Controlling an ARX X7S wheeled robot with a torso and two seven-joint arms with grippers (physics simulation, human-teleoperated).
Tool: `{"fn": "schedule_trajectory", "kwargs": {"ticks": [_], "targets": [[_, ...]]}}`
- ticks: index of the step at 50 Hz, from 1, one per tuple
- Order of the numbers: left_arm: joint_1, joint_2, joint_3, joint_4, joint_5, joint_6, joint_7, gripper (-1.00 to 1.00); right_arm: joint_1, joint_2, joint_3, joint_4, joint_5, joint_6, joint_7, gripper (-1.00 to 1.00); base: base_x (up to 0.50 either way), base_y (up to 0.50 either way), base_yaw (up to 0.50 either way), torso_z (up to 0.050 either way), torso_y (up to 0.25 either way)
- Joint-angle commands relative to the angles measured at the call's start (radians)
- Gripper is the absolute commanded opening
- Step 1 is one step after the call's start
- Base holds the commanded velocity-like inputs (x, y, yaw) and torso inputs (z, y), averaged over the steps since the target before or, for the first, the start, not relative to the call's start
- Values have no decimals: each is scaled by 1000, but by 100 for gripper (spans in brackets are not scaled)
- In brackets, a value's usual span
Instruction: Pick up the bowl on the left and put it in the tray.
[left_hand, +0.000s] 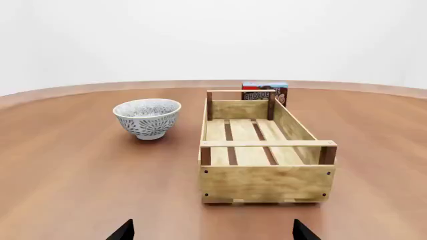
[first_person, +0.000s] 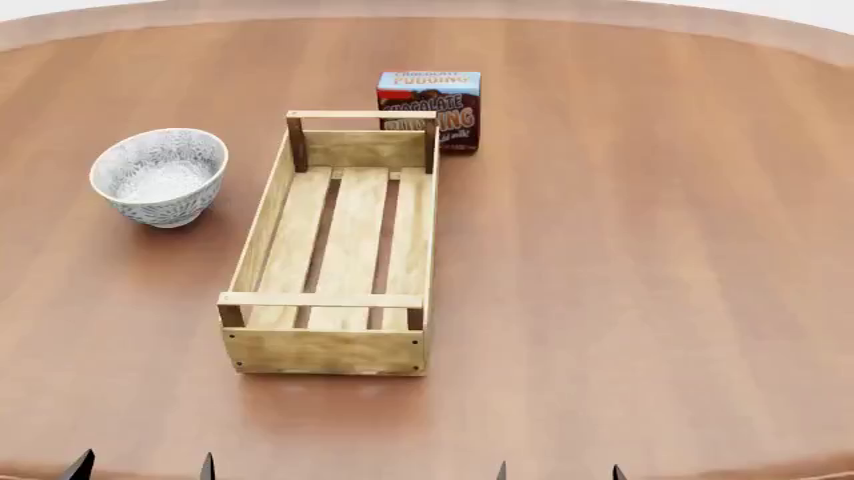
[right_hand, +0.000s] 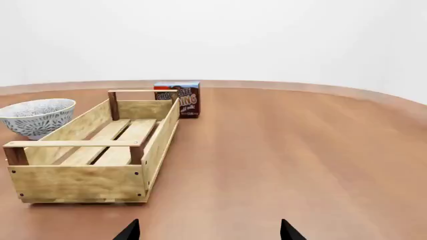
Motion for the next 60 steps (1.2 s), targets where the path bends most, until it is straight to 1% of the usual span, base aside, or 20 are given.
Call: {"fn": "schedule_trajectory", "kwargs": {"ticks": [1, 2, 4, 8, 10, 11, 12, 18, 25, 29, 33, 45, 52, 60], "targets": [[-3, -15, 17, -3, -22, -7, -16, 100, 3, 17, -26, 9, -2, -2, 24, 100, 0, 0, 0, 0, 0], [-6, -17, 16, -5, -56, -22, -9, 100, 6, 20, -28, 11, 0, 2, 37, 100, 0, 0, 0, 0, 0], [-9, -26, 24, -10, -77, -24, -6, 100, 8, 28, -38, 8, 1, 11, 49, 100, 0, 0, 0, 0, 0], [-7, -38, 33, -2, -91, -10, -22, 100, 10, 39, -48, 0, 5, 20, 70, 100, 0, 0, 0, 0, 0], [-13, -42, 35, -3, -70, -8, -52, 100, 12, 44, -54, 1, 6, 21, 76, 100, 0, 0, 0, 0, 0], [29, -592, 743, -841, 401, 1047, -1532, 100, 437, 9, -90, 1308, 40, -527, 67, 100, 0, 0, 0, 0, 0], [-13, -9, -5, -6, -38, -11, -7, 100, 9, 11, -14, -5, -30, 25, 39, 100, 0, 0, 0, 0, 0], [-19, -34, 12, -30, -61, -11, -40, 100, 8, 32, -53, -22, -11, 48, 68, 100, 0, 0, 0, 0, 0], [-10, -48, 25, 54, -93, -55, -59, 100, 3, 49, -74, -100, 7, 86, 84, 100, 0, 0, 0, 0, 0], [-4, -61, 27, 139, -110, -103, -71, 100, -6, 59, -87, -217, 12, 140, 88, 100, 0, 0, 0, 0, 0], [9, -75, 27, 303, -129, -175, -88, 100, -9, 69, -103, -363, 10, 215, 95, 100, 0, 0, 0, 0, 0], [27, -103, 41, 541, -168, -286, -117, 100, -7, 92, -129, -594, 8, 335, 117, 100, 0, 0, 0, 0, 0], [29, -117, 32, 623, -205, -323, -127, 100, -3, 97, -137, -656, 4, 363, 137, 100, 0, 0, 0, 0, 0], [31, -130, 37, 636, -208, -318, -139, 100, 1, 104, -145, -657, 4, 345, 155, 100, 0, 0, 0, 0, 0]]}}
